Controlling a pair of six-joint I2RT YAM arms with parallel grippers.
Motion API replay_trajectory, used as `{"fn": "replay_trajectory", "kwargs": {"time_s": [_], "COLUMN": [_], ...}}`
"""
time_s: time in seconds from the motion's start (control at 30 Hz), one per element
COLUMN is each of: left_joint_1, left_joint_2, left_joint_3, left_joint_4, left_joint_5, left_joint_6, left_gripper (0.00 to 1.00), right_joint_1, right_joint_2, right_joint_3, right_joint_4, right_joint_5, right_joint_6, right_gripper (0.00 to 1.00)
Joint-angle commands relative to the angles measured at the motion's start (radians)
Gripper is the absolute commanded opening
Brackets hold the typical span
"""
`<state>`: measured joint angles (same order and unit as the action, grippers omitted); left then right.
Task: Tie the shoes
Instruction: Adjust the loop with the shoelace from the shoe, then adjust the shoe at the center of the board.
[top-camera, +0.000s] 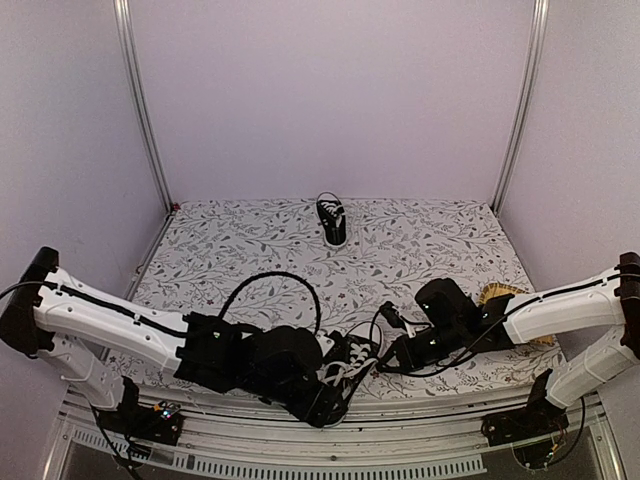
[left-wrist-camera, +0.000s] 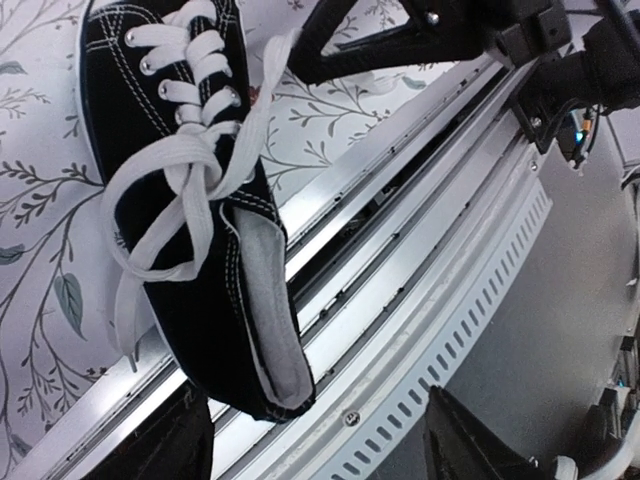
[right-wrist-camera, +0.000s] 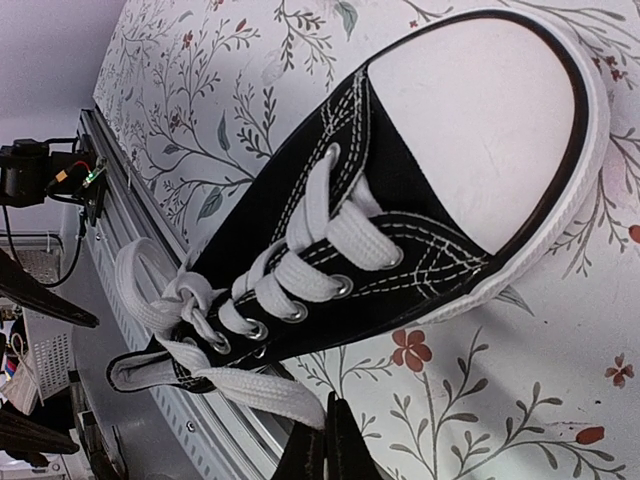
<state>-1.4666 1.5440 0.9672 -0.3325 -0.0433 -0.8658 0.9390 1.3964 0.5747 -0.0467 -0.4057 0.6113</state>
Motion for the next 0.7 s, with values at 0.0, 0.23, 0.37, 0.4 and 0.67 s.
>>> {"fn": "replay_trajectory", "kwargs": {"time_s": [0.0, 0.23, 0.37, 0.4, 0.67], "left_joint_1": [-0.006, 0.159, 0.316, 0.345, 0.426], "left_joint_2": [-0.056, -0.129, -0.096, -0.073, 0.143], "left_joint_3": [0.002, 0.003, -0.011, -0.006, 0.094], "left_joint_4": [-0.089, -0.006, 0.129, 0.141, 0.211], "left_joint_5": [-0.063, -0.031, 0.048, 0.061, 0.248], "left_joint_6": [-0.006, 0.065, 0.123, 0.136, 0.186], "left_gripper": [0.74, 0.74, 0.68, 0.66, 0.49], "right_joint_1": [-0.007, -0.007, -0.006, -0.005, -0.005], "right_joint_2": [-0.007, 0.003, 0.005, 0.004, 0.008], "right_joint_3": [-0.015, -0.009, -0.007, -0.007, -0.006], "right_joint_4": [0.022, 0.028, 0.034, 0.036, 0.038], "right_joint_5": [-0.01, -0.014, -0.017, -0.016, -0.013], "right_joint_6": [-0.005, -0.007, -0.005, -0.003, -0.003], "right_gripper": [0.02, 0.02, 0.02, 0.02, 0.02]}}
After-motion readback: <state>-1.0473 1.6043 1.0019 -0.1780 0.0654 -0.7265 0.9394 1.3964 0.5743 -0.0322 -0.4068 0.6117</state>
